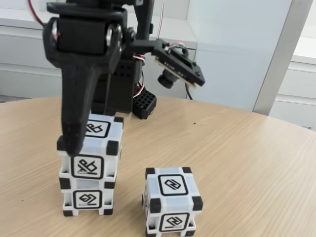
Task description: Stack cubes from left to right.
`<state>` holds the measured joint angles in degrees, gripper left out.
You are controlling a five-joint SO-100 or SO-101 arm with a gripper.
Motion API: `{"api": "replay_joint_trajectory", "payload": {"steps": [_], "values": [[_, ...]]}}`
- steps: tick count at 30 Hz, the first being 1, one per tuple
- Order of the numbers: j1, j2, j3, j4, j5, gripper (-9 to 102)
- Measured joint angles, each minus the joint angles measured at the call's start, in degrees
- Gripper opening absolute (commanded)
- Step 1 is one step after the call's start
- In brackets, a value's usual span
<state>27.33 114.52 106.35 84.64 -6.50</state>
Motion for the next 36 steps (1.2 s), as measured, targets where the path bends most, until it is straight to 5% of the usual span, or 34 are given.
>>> {"api": "replay_joint_trajectory", "payload": {"steps": [13,21,36], "values": [[-1.4,6.9,0.0,0.0,-1.1,49],[-13.1,18.6,0.0,3.1,-2.4,35],[-14.8,26.2,0.0,7.0,-3.4,40]]}}
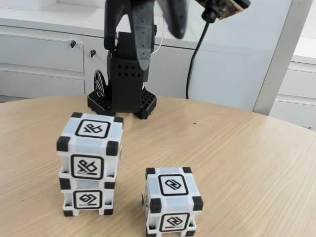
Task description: Stack cubes from left to right.
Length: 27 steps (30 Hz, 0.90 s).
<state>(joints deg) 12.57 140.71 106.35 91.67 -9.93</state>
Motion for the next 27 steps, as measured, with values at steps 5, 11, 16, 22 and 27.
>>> {"api": "replay_joint_trajectory", "payload": {"steps": [5,11,16,22,27], "values": [[0.0,-0.2,0.0,-0.1,0.2,44],[0.0,-0.4,0.0,-0.1,2.6,45],[-0.2,-4.2,0.0,-0.1,8.0,45],[-0.3,-8.8,0.0,-0.1,12.1,44],[-2.5,-8.9,0.0,-0.1,13.2,45]]}}
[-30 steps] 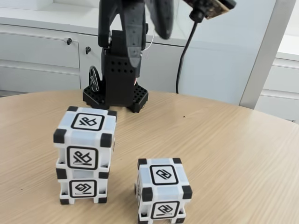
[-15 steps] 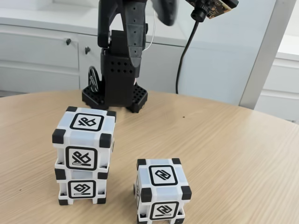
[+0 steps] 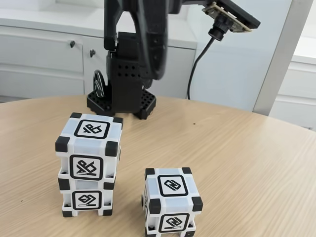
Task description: Stack cubes from left to right.
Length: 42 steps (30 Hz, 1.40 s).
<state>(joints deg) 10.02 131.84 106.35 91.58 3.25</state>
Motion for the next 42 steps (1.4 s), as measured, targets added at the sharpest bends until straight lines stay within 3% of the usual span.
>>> {"api": "replay_joint_trajectory", "payload": {"steps": [9,26,34,42], "values": [[-12.3,-0.4,0.0,-1.8,1.6,45],[-12.2,-17.4,1.7,-5.5,9.1,45],[-8.7,-23.8,1.8,-11.6,9.3,45],[-7.4,-31.0,1.8,-12.6,9.1,44]]}}
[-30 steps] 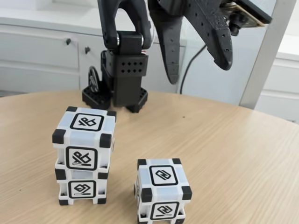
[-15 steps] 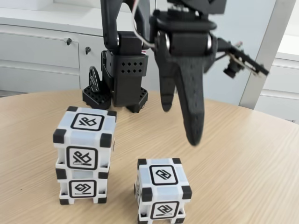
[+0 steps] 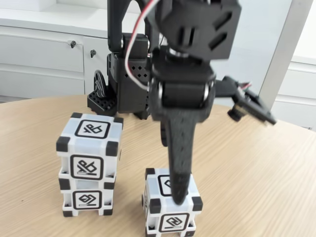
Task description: Stack cubes from left to right.
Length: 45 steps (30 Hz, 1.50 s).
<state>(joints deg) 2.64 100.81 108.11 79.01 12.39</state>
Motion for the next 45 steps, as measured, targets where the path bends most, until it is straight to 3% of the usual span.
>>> {"api": "replay_joint_trajectory", "payload": {"steps": [7,24,33,45], "values": [[0.0,-4.5,0.0,-3.4,-1.8,43],[8.6,-4.8,0.0,-7.3,-5.9,24],[8.5,-4.8,0.0,-7.3,-9.1,42],[8.4,-4.8,0.0,-7.3,-11.1,41]]}}
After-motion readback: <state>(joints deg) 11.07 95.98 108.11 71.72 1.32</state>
